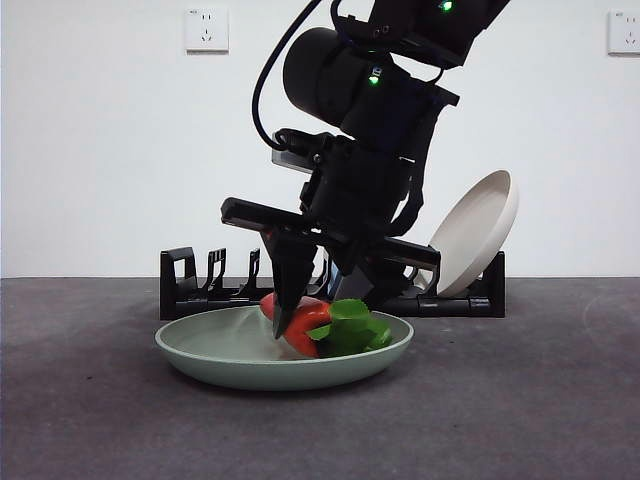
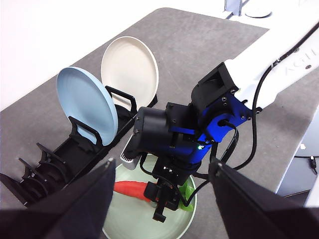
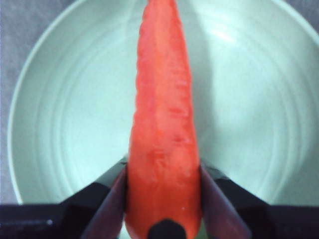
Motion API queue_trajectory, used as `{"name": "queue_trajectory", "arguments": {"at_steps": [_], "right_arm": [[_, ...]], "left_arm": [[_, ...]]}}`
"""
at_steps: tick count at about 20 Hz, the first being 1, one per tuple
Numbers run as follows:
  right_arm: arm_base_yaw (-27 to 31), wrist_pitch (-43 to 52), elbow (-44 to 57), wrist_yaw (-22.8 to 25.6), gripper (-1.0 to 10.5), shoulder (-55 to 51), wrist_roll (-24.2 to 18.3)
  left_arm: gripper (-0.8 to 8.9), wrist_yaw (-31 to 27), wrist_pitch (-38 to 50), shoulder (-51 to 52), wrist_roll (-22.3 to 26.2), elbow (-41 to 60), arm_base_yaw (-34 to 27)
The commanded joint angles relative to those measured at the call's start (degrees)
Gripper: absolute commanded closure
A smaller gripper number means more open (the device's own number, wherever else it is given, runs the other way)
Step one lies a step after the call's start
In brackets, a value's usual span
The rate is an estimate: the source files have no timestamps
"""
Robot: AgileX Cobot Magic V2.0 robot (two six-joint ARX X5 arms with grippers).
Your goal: Take the green plate from the plate rack,put the plate on the table,take the carrot from the table,put the carrot in the plate
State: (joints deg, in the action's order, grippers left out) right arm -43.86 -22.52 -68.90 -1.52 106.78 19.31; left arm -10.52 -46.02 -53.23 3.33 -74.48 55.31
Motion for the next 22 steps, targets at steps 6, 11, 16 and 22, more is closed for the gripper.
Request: {"name": "queue_trajectory", "arguments": {"at_steps": [6,11,16,22], "right_arm": [[-0.1,-2.1,0.0,0.0,7.7,0.5,0.1],[-0.1,-2.0,0.0,0.0,4.7,0.5,0.1],[-0.1,-2.2,-0.1,0.4,4.4,-4.9,-1.4],[-0.1,-14.7,-0.1,0.4,4.4,-26.4,-4.3]], "left_arm": [[4.94,0.2,-0.2,0.2,-2.1,0.2,0.1],[4.95,0.2,-1.0,0.2,-2.3,0.2,0.1],[4.95,0.1,-2.4,0.2,-2.3,0.2,0.1],[4.95,0.1,-2.5,0.2,-2.3,0.2,0.1]]}}
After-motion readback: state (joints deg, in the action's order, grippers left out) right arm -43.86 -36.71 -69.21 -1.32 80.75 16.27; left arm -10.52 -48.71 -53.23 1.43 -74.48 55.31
